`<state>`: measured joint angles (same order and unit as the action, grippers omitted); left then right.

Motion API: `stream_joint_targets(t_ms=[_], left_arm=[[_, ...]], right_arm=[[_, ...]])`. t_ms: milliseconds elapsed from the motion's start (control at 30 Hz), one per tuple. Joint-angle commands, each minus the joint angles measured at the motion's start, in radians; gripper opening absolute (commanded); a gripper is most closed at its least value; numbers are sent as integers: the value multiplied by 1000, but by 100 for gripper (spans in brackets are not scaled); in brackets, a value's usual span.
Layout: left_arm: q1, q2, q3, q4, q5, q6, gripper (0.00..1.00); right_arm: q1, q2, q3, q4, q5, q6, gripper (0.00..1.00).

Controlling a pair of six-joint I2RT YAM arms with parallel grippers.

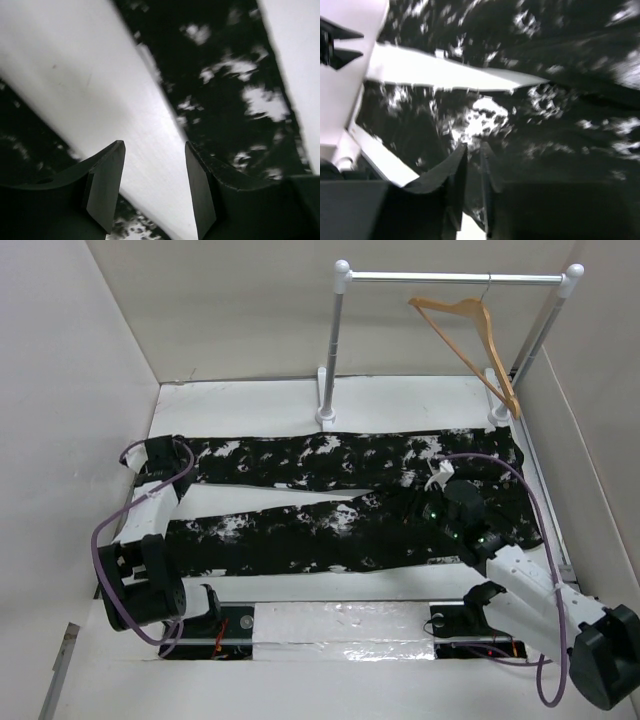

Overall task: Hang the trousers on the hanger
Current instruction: Flatten out the trousers at the center of the board.

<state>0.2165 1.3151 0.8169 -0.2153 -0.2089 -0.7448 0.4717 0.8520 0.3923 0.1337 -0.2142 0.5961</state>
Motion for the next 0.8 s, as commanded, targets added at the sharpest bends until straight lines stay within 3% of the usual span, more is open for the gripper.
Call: stream_joint_targets(t_ms=[0,167,267,533,767], left_arm=[[6,22,-54,-108,-12,-36,49],[6,-34,-156,-108,0,-91,48],[-48,-88,-200,-124,-16,-113,48],[-69,-286,-282,-133,-38,-148,48],[-78,-208,-343,-62,-54,-206,48]], right_arm=[[36,24,0,42,89,-58,28],[91,111,-12,40,78,-50,29],[157,130,-62,108,55,11,30],[304,269,-145,213,142,140,30],[315,482,-119,355,156,182,30]])
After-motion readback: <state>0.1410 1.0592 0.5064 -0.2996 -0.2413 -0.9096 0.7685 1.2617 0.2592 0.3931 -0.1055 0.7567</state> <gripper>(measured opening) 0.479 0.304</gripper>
